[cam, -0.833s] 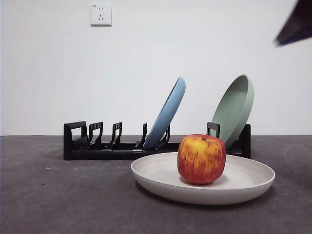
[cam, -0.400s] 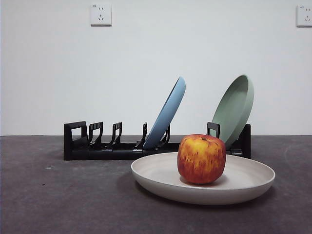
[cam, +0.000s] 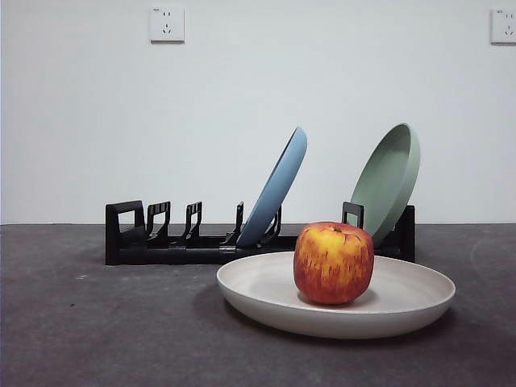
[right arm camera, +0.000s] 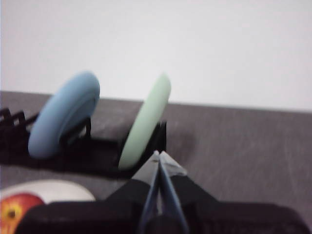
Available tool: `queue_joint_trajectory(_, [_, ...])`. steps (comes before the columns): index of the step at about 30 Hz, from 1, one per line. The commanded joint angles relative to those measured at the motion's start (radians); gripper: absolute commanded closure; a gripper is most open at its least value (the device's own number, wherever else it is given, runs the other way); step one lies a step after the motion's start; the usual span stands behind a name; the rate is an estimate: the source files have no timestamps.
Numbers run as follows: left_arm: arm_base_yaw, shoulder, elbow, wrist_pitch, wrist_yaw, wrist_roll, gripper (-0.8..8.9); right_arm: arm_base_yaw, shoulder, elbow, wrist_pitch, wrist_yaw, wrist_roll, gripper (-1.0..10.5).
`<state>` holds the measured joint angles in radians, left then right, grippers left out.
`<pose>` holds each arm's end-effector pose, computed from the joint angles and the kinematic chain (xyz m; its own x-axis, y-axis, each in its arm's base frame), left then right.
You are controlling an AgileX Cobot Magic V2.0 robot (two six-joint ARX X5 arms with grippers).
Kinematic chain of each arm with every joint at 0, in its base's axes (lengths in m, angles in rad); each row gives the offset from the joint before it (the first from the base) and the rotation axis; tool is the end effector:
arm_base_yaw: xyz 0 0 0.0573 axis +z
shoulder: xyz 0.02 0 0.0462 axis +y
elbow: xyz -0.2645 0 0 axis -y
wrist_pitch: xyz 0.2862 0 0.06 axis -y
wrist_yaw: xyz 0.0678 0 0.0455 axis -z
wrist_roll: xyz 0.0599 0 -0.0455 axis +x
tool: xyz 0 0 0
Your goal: Take the yellow plate from the plate rack,put the plate on the table,take the apple from the table,put the apple in the plate
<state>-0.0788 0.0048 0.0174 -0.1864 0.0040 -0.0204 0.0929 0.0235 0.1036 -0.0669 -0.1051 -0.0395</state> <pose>0.1662 -0.0134 0.1463 0.9816 -0.0815 -0.1729 0.0791 0.9966 -0.0208 0.1621 0.0214 0.1941 0.9804 0.1967 0.0131 -0.1960 0.9797 -0.0409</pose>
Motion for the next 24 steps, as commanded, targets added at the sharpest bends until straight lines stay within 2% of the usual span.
queue_joint_trajectory(1, [0.002,-0.003,-0.014,0.002,-0.002,-0.010,8.17,0.000,-0.023,-0.053,0.012,0.000,0.050,9.5])
queue_joint_trajectory(9, [0.002,-0.003,-0.014,0.002,-0.002,-0.010,8.17,0.000,-0.023,-0.098,-0.079,0.000,0.121,9.5])
queue_joint_trajectory(24, [0.002,-0.003,-0.014,0.002,-0.002,-0.010,8.17,0.001,-0.017,-0.098,-0.113,0.010,0.150,9.5])
